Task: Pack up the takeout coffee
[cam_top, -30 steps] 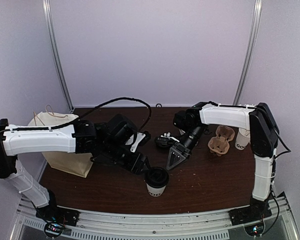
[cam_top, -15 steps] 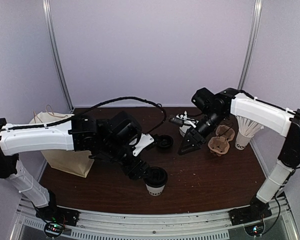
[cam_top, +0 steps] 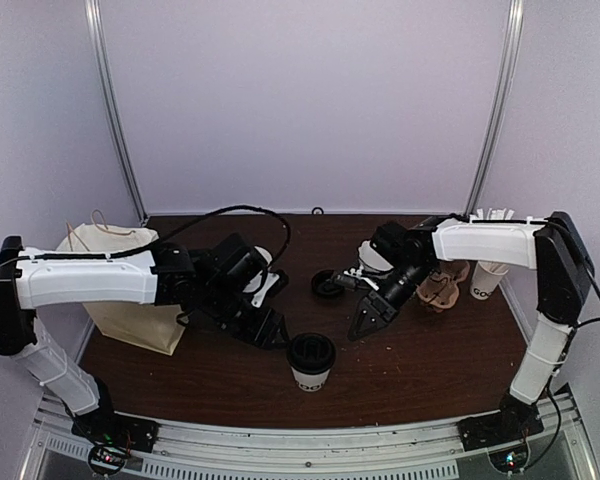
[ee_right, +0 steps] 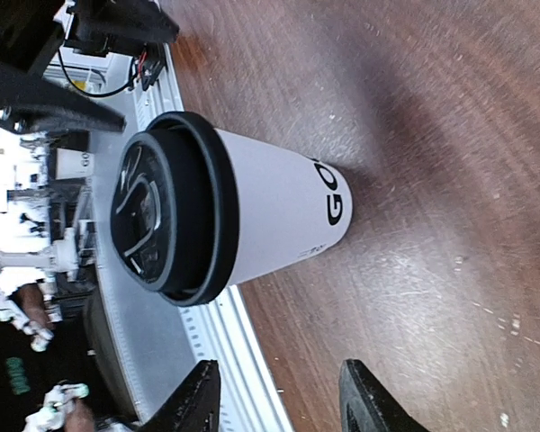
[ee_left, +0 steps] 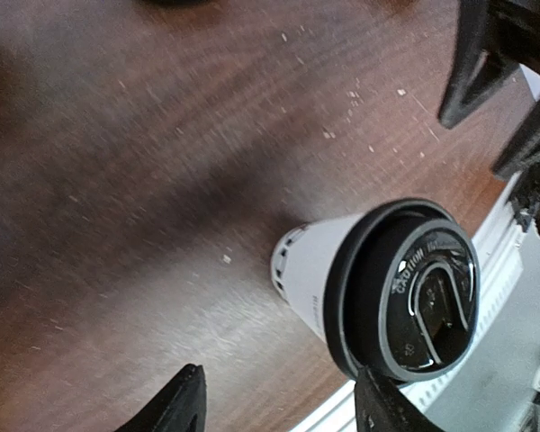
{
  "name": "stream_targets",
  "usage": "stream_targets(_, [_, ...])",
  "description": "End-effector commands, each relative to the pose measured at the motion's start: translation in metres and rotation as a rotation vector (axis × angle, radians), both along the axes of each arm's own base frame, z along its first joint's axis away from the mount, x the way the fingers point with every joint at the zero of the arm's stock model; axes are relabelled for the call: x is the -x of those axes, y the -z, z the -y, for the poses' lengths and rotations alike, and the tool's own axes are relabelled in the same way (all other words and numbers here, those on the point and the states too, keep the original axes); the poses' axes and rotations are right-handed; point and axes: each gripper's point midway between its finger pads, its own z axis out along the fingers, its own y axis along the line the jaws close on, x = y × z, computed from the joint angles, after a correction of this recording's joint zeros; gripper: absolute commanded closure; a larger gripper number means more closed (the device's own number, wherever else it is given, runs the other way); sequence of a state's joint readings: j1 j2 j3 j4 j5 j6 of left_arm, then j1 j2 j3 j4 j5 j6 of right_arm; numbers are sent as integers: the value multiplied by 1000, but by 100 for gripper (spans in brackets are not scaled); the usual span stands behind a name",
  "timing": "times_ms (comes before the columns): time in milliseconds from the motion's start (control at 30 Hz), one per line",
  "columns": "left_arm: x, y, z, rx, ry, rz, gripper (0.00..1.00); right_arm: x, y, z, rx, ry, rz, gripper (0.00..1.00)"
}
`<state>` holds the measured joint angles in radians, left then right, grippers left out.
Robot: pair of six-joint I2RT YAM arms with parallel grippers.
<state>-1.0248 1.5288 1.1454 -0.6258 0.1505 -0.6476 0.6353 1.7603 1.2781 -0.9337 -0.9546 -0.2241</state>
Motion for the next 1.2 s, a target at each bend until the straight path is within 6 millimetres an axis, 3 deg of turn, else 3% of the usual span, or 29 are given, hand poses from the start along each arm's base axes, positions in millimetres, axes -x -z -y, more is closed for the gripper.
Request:
stream_targets(0, [15, -11, 23, 169, -54, -136, 41, 4, -8, -20, -88, -12, -134, 51])
stream_targets(300, [21, -1, 20, 185, -75, -171, 42, 21, 6, -35, -68, -71, -217, 48])
stream_targets(633, [23, 19, 10, 105, -94, -193, 43, 24, 18, -35, -35, -71, -243, 47])
stream_targets(967, [24, 55, -7, -32, -137, -226, 44, 20, 48, -31, 60, -56, -266, 50])
stream_targets(1167, [29, 88, -34, -218, -166, -261, 49, 15, 79, -18, 188, -29, -226, 52])
